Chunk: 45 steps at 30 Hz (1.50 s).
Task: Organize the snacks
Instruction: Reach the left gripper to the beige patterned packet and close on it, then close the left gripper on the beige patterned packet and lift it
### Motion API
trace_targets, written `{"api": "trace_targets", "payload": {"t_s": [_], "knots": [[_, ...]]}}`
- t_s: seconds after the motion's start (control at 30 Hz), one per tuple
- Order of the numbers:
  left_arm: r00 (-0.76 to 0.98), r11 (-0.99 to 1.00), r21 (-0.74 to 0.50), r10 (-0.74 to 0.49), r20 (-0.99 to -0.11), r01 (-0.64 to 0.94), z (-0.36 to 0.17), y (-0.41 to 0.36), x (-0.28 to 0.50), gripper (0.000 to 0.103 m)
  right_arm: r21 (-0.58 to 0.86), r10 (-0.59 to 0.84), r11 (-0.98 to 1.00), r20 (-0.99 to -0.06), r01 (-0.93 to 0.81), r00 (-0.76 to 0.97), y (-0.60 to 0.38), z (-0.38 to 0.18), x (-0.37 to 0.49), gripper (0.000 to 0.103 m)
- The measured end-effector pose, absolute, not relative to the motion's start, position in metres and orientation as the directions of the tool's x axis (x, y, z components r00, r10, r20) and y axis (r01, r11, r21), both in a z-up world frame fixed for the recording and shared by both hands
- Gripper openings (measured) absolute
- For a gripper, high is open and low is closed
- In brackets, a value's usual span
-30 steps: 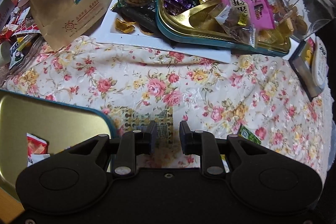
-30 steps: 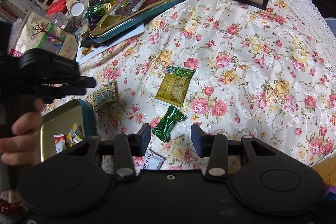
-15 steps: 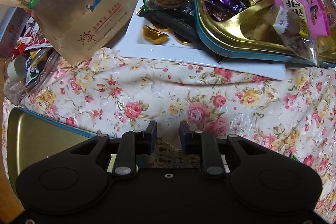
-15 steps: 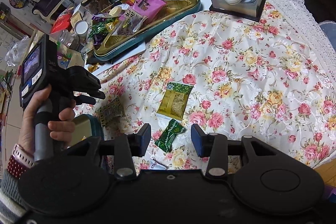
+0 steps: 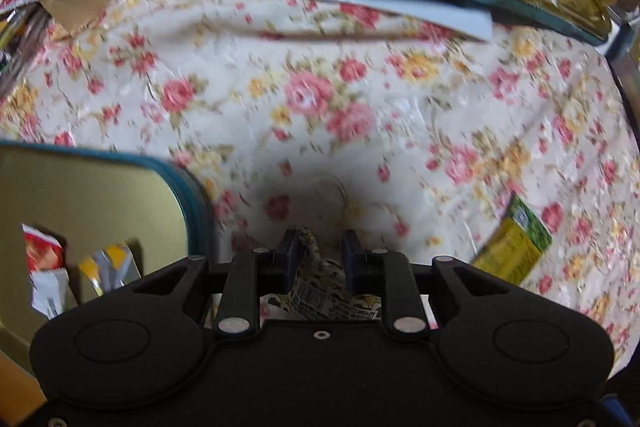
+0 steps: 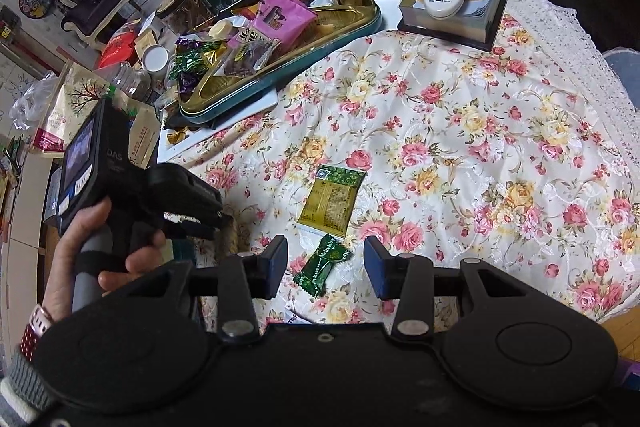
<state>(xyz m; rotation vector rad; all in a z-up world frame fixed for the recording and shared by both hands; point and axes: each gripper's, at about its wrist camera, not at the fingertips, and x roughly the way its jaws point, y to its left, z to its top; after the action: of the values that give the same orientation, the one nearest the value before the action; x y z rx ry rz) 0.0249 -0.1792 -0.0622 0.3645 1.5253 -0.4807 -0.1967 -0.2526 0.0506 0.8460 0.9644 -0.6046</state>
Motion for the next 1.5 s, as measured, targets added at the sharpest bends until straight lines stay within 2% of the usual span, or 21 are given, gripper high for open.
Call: {"api": "trace_targets", "payload": {"t_s": [0.3, 0.53, 0.67, 0.9, 1.4, 1.5], "knots": [[-0.086, 0.809, -0.158, -0.132, -0.987, 0.566, -0.058, -0.180, -0.023, 0.030, 0.345, -0.095, 0.545, -0.880, 0.764, 0.466, -0.253, 0.055, -0.201, 0.045], [-0.055, 0.788, -0.203, -0.211, -0.976, 0.582, -0.015, -0.175, -0.044, 0.030, 0.347, -0.114, 0.525, -0.876, 0.777, 0.468, -0.261, 0.057, -0.206, 0.045], [-0.042, 0.790, -0.171, -0.181, -0.982, 0.588, -0.009, -0.159, -0.036, 0.030, 0.341, -0.132, 0.503, -0.878, 0.794, 0.460, -0.266, 0.056, -0.209, 0.045], [-0.122, 0.821, -0.230, -0.195, -0.973, 0.523, -0.024, -0.137, -0.035, 0.030, 0.314, -0.137, 0.509, -0.890, 0.801, 0.436, -0.263, 0.050, -0.207, 0.045], [-0.109, 0.860, -0.186, -0.152, -0.982, 0.475, -0.047, -0.150, -0.034, 0.031, 0.284, -0.101, 0.532, -0.914, 0.798, 0.392, -0.257, 0.029, -0.195, 0.045], [-0.097, 0.863, -0.168, -0.139, -0.986, 0.476, -0.048, -0.149, -0.036, 0.034, 0.288, -0.097, 0.527, -0.914, 0.799, 0.393, -0.258, 0.028, -0.196, 0.045]]}}
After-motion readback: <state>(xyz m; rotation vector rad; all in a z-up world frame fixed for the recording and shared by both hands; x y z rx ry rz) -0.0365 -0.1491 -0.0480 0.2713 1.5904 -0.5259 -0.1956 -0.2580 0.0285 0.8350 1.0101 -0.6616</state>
